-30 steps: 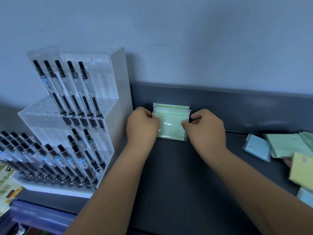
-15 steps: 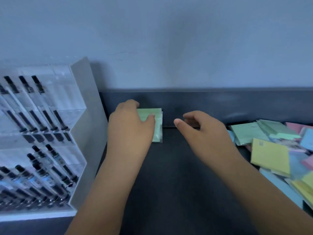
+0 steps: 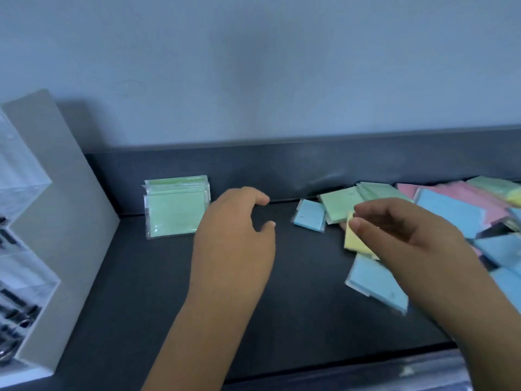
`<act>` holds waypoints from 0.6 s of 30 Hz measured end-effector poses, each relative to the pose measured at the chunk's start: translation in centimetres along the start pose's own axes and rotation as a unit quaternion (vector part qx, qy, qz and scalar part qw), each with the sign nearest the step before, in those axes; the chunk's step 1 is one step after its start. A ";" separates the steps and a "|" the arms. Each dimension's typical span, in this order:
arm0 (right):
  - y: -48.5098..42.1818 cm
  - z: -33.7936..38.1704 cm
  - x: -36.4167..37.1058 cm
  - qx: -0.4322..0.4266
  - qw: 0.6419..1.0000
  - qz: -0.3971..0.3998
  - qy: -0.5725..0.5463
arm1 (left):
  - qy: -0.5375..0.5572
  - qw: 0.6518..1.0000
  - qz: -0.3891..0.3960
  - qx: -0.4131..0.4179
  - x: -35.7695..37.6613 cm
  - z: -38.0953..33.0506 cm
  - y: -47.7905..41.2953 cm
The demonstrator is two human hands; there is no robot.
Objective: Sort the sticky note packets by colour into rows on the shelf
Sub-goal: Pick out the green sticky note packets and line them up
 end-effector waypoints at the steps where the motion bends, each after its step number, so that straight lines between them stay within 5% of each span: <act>1: -0.1 -0.8 -1.3 -0.003 1.000 -0.005 0.004 | -0.003 1.000 0.008 -0.002 0.7 -0.5 0.2; 18: -4.5 -14.9 -22.5 -0.031 0.999 -0.018 0.010 | 0.043 0.994 0.017 -0.099 16.4 -13.9 2.7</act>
Point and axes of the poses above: each hand's wrist, its own y-axis away from the middle knuckle, its own x-axis out of the palm, z = x × y, the point moved 8 cm from there along -y, towards the middle knuckle, and after that the axes turned 9 degrees about x, right-handed, at the moved point
